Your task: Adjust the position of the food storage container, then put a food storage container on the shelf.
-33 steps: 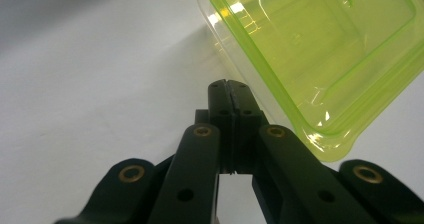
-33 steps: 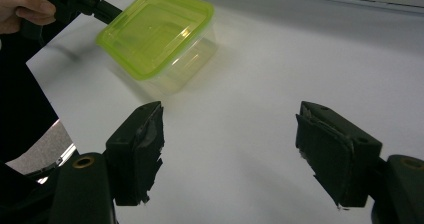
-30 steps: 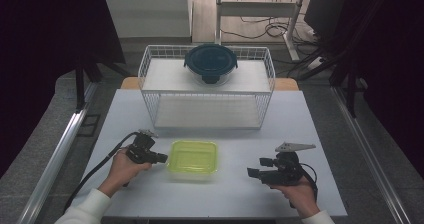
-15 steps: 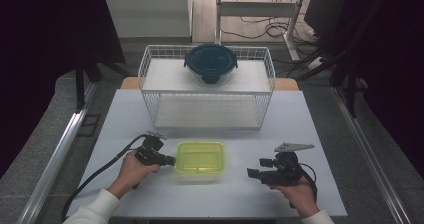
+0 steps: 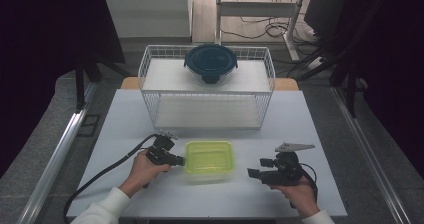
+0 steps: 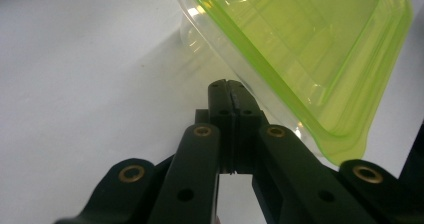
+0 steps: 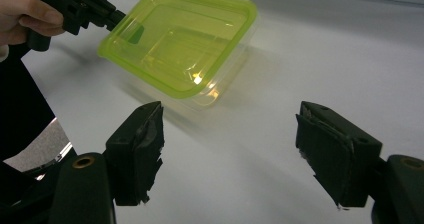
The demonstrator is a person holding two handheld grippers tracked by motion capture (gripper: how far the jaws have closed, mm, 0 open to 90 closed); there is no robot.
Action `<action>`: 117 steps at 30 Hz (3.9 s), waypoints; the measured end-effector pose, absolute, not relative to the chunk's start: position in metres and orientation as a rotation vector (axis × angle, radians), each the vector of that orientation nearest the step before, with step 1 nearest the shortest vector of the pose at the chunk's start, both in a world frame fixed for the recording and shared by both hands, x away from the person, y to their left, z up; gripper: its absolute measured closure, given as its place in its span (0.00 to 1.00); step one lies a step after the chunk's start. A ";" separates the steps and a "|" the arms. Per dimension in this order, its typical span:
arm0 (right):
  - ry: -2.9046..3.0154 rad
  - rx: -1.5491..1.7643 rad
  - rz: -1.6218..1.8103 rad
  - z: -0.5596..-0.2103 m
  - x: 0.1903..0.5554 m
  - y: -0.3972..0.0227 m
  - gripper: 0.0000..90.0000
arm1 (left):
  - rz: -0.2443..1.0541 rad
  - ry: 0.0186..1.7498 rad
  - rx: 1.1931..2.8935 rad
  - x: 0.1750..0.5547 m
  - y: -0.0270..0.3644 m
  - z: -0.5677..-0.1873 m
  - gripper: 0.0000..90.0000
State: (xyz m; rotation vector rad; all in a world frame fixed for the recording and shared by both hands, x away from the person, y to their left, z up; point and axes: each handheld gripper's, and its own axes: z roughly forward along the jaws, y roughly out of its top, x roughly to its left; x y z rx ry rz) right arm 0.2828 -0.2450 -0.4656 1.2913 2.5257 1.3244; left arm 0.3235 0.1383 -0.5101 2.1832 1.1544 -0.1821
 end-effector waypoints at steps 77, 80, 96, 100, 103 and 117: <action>2.489 1.430 1.370 -0.470 0.338 -0.198 0.37 | -0.158 1.292 1.806 0.310 0.165 -0.488 0.33; 2.500 1.437 1.333 -0.473 0.344 -0.191 0.37 | -0.160 1.307 1.787 0.313 0.165 -0.488 0.33; 2.560 1.518 1.297 -0.496 0.347 -0.185 0.45 | -0.285 1.315 1.799 0.315 0.152 -0.507 0.38; 2.563 1.525 1.298 -0.497 0.347 -0.184 0.48 | -0.323 1.319 1.781 0.316 0.150 -0.510 0.41; 2.572 1.534 1.307 -0.498 0.347 -0.185 0.52 | -0.336 1.325 1.768 0.316 0.149 -0.512 0.43; 2.584 1.660 1.392 -0.504 0.347 -0.187 0.67 | -0.396 1.353 1.756 0.316 0.144 -0.518 0.70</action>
